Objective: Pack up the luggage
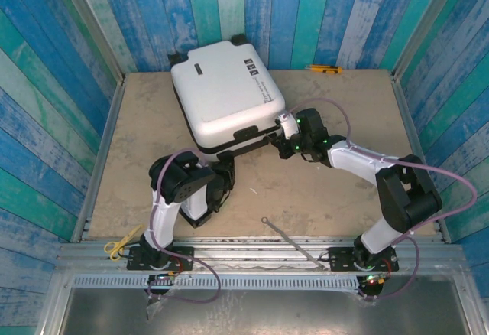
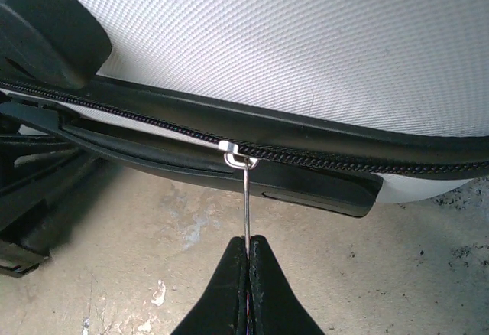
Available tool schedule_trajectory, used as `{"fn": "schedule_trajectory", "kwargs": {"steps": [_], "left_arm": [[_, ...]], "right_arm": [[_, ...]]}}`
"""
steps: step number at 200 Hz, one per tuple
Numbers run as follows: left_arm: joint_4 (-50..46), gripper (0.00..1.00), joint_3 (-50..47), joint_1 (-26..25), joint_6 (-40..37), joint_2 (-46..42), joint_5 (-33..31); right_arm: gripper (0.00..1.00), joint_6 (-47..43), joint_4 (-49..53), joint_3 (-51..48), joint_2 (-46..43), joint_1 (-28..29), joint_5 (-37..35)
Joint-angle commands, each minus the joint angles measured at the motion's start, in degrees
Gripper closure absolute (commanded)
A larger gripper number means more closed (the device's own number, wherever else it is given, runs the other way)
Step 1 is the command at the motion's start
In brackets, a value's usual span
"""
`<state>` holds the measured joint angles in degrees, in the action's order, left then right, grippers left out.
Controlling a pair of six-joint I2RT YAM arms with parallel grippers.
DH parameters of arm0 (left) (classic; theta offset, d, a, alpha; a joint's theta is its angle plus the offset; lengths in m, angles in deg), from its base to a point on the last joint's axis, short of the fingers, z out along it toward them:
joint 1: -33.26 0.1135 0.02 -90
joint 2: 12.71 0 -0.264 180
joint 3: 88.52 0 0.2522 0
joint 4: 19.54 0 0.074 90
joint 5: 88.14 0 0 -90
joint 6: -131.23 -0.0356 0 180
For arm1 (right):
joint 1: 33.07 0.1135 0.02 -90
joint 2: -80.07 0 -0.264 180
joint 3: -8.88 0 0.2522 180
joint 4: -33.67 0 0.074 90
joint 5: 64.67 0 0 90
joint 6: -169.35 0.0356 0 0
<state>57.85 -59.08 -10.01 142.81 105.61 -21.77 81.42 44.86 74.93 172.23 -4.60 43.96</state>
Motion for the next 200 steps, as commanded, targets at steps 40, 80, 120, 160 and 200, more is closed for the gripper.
{"fn": "schedule_trajectory", "kwargs": {"steps": [40,80,120,160,200], "left_arm": [[5.36,0.02,4.10,-4.70,-13.20,-10.26,5.60],[-5.47,0.07,9.24,-7.42,-13.69,-12.85,-2.43],[-8.13,0.20,12.64,-9.29,-9.12,-7.87,-11.59],[-9.41,0.26,11.23,-13.34,-4.35,-6.25,-16.10],[-27.43,0.26,9.41,-13.96,-1.04,-13.97,-17.82]], "right_arm": [[1.00,1.60,4.33,-1.54,1.38,-1.13,-0.95],[1.00,1.72,4.41,-1.71,0.70,-1.04,-0.68],[1.00,1.93,4.24,-2.36,0.46,-1.04,-0.44],[1.00,1.25,4.68,-2.71,-0.38,-1.04,-1.06],[1.00,1.41,4.68,-2.28,0.07,-1.05,-1.10]]}}
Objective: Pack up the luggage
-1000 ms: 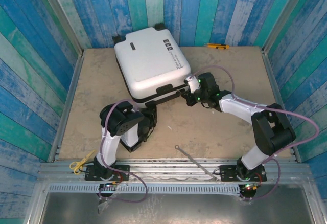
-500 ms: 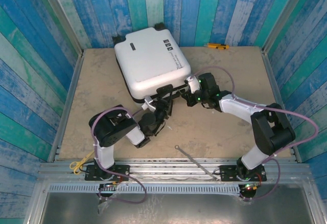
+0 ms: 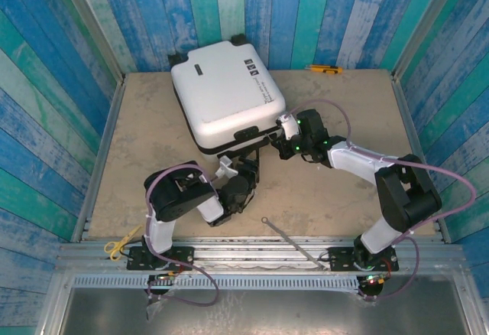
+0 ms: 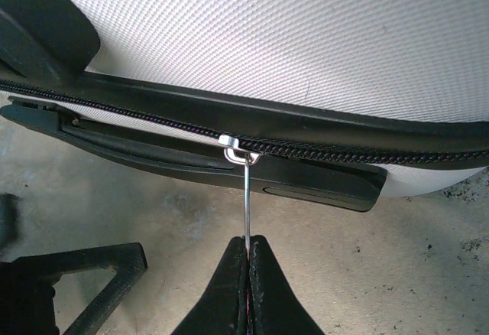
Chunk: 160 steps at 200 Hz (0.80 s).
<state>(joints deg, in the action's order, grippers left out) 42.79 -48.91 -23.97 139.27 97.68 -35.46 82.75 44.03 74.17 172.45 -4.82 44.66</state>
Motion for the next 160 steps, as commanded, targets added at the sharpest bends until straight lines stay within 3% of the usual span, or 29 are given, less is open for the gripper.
{"fn": "schedule_trajectory", "kwargs": {"steps": [1,35,83,160], "left_arm": [[-12.68,0.26,-0.78,0.01,2.51,-6.09,-4.28],[-16.33,0.26,2.11,1.13,0.29,-6.63,-6.55],[-7.36,0.32,5.99,2.11,0.96,0.66,-5.42],[4.16,0.52,10.19,4.56,4.27,10.52,-9.23]], "right_arm": [[1.00,0.10,5.51,-1.52,-0.16,-0.87,-1.78],[1.00,0.74,5.07,-1.46,0.12,-0.82,-1.35],[1.00,0.51,5.16,-2.05,-0.62,-0.78,-1.74],[1.00,0.58,4.98,-2.37,-0.53,-0.79,-1.50]]}}
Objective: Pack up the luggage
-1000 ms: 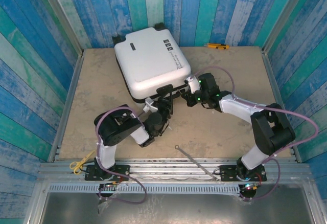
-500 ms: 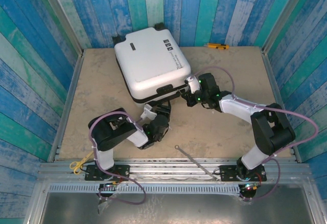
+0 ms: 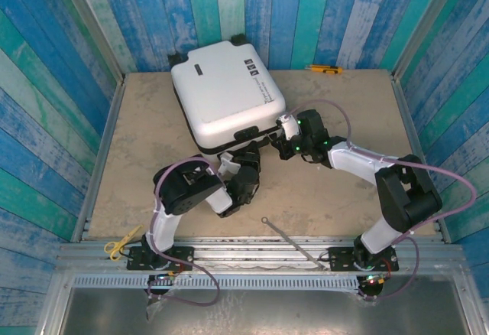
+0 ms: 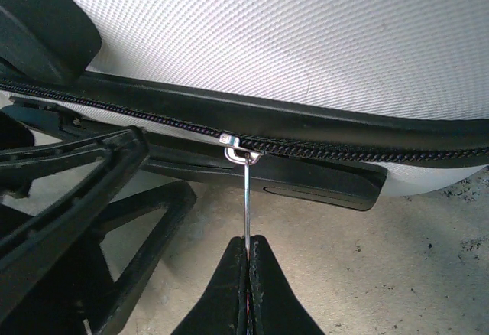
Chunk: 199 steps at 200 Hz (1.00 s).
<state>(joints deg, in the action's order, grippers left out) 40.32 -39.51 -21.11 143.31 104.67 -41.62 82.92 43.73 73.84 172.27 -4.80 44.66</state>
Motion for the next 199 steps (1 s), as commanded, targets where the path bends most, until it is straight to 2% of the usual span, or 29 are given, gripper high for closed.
{"fn": "schedule_trajectory", "kwargs": {"steps": [1,53,70,94,137,199], "left_arm": [[6.84,0.52,0.79,1.93,0.18,3.63,-3.13],[12.94,0.68,-1.16,5.29,-3.33,4.96,-4.51],[15.75,0.78,-1.91,6.15,-4.08,5.92,-3.35],[20.36,1.00,-2.85,6.94,-3.03,8.61,-1.20],[25.21,1.00,-7.04,8.65,-2.96,10.51,2.28],[25.38,1.00,-19.42,12.69,-2.70,4.58,2.14]], "right_arm": [[1.00,0.44,5.29,-2.01,-0.40,-0.83,-1.49],[1.00,0.33,5.37,-2.18,-0.66,-0.86,-1.86],[1.00,0.36,5.31,-2.24,-0.69,-0.90,-1.93],[1.00,0.43,5.37,-2.13,-0.79,-0.86,-2.12],[1.00,0.16,5.46,-1.91,-0.71,-0.90,-2.32],[1.00,-2.90,6.84,-0.89,-0.11,-4.54,-2.36]]}}
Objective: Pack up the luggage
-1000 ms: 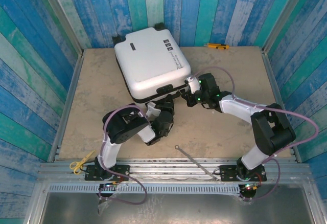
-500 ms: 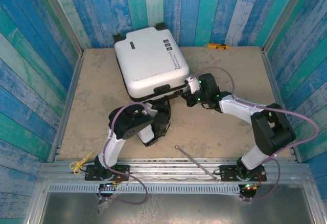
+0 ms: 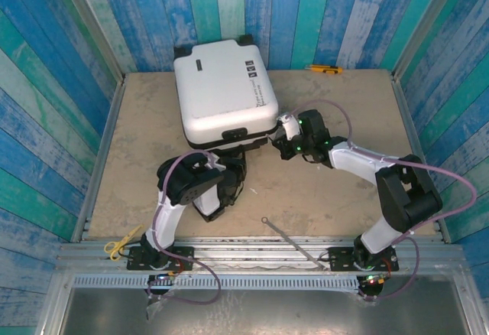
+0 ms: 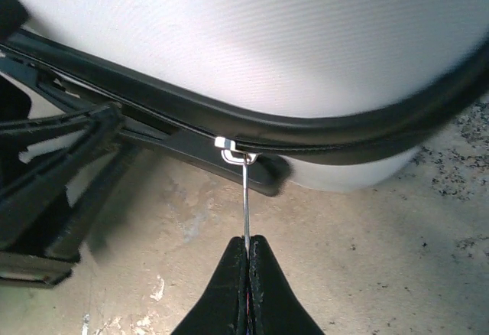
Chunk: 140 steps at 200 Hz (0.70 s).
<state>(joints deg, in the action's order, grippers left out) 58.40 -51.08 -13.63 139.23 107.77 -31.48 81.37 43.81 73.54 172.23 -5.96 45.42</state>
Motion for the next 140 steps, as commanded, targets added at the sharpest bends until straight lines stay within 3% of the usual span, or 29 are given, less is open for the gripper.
{"fn": "schedule_trajectory", "kwargs": {"steps": [1,48,83,113,140], "left_arm": [[7.24,1.00,-8.03,5.31,1.44,1.40,-8.03],[4.65,1.00,-15.94,10.70,1.95,-5.16,-7.03],[-4.40,1.00,-22.89,15.70,-0.43,-15.97,-4.51],[-24.84,1.00,-25.79,20.25,-5.47,-34.50,-1.53],[-58.64,1.00,-21.20,22.07,-12.97,-58.52,-1.98]], "right_arm": [[1.00,-1.38,6.81,-0.51,-0.06,-3.47,-3.09],[1.00,-4.08,8.82,2.00,0.86,-5.85,-1.97],[1.00,-8.44,10.82,6.17,3.12,-6.64,1.04],[1.00,-9.61,12.44,10.26,6.91,-6.68,1.90],[1.00,-8.40,12.76,13.53,10.79,-6.21,2.49]]}}
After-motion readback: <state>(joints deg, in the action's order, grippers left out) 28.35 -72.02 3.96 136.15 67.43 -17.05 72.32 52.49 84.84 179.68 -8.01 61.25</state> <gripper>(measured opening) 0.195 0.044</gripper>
